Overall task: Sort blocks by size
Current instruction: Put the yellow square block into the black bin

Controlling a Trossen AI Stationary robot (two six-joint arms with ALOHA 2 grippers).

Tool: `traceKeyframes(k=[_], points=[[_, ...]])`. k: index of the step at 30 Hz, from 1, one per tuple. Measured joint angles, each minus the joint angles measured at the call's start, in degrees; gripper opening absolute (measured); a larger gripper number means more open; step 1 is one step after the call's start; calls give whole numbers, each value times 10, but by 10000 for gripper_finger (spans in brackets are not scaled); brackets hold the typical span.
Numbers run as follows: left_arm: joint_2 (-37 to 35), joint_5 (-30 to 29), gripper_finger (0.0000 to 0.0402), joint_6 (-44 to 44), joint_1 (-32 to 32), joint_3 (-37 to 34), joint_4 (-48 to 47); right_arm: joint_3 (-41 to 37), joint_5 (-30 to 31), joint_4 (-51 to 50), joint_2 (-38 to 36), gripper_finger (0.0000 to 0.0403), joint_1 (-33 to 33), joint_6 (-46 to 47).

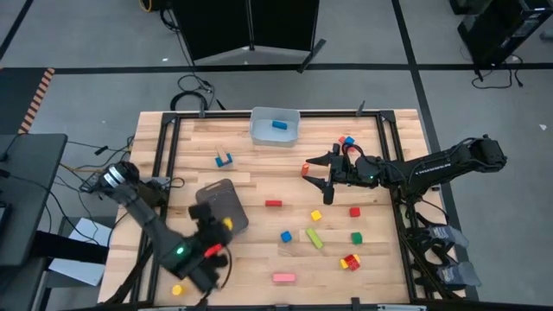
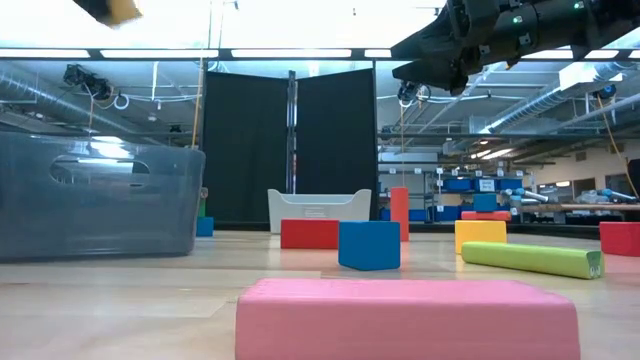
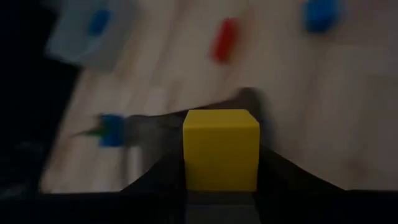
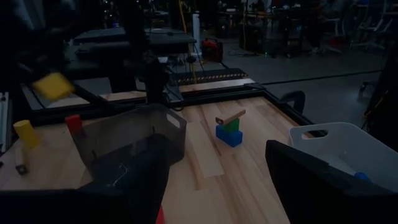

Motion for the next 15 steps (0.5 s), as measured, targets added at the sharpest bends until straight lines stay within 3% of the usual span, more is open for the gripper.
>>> traceKeyframes(k=[5,15], points=[[-31,-6,137,-7,62,-82,32,0,0,0,0,274,4,0],[-164,50,149,77,154,-315,316,0,0,0,0,274,5,0]])
